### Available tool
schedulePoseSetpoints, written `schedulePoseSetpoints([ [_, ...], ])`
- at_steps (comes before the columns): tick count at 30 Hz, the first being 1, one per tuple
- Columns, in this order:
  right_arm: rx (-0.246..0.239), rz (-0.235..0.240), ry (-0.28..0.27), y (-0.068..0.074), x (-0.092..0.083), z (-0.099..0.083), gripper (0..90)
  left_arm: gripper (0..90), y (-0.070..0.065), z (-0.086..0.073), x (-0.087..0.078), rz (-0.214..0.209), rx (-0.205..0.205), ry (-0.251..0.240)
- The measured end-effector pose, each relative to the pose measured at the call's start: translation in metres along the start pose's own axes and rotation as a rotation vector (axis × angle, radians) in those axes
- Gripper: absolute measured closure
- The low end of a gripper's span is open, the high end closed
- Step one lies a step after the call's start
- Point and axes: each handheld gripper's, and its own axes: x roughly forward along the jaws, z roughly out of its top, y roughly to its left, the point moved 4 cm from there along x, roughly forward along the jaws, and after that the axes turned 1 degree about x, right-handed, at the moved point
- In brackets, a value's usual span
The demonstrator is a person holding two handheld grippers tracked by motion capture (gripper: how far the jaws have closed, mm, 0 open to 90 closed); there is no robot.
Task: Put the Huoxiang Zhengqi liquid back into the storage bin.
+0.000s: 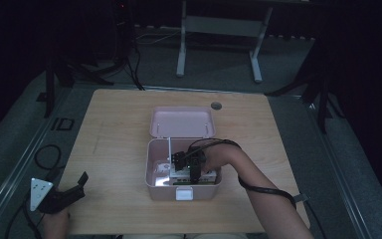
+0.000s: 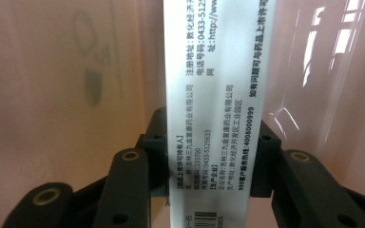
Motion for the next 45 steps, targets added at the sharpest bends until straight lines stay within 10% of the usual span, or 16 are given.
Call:
schedulePoseSetpoints([
  [22,0.016,-0.057,-0.108,0.005,-0.070,-0.019,53.2,1.0,0.000,0.000,0.000,0.002,0.000,0.000],
  [45,0.192,-0.143,-0.188,-0.018,-0.088,-0.110,38.3,1.0,0.000,0.000,0.000,0.002,0.000,0.002],
])
